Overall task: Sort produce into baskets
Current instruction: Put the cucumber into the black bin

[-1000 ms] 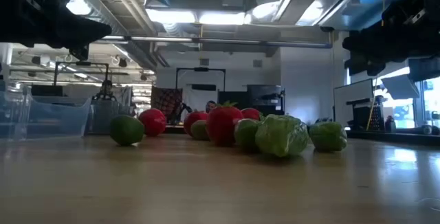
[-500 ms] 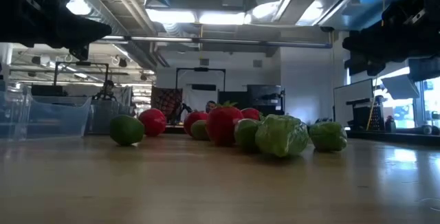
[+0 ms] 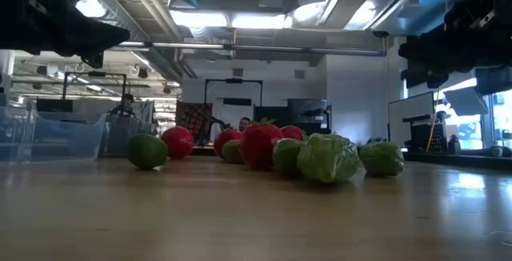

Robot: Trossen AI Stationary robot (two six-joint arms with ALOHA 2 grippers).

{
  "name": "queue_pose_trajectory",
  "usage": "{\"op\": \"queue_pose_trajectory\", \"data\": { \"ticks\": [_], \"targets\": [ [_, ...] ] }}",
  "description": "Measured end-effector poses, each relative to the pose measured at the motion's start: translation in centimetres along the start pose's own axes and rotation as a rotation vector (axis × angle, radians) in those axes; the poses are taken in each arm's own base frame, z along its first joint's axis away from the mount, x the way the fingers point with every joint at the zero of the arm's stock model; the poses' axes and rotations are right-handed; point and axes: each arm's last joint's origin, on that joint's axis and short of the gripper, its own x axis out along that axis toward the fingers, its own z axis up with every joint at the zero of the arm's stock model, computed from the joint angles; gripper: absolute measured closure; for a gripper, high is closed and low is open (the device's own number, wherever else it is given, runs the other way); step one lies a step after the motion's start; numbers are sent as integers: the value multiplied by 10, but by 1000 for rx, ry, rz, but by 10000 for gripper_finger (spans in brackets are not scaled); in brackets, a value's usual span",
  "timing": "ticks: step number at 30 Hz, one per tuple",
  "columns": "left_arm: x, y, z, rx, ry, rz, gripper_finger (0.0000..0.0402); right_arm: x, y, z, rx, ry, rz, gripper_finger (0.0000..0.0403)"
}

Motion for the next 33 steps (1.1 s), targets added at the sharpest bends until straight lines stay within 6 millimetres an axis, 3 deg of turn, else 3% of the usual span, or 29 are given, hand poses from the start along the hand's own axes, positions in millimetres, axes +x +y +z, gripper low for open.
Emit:
{"op": "queue_pose_trajectory", "data": {
  "ticks": [7, 13, 27, 33],
  "targets": [
    [-1, 0, 10, -53, -103, 12, 386, 0, 0, 4, 14, -42, -28, 363],
    [-1, 2, 14, -81, -139, 52, 386, -1, -5, 10, 147, -148, -200, 363],
    [-2, 2, 22, -96, -220, 65, 386, -2, -8, 12, 144, -193, -329, 363],
    [-4, 3, 29, -71, -293, 99, 386, 0, -9, 9, 204, -169, -330, 320]
  ]
}}
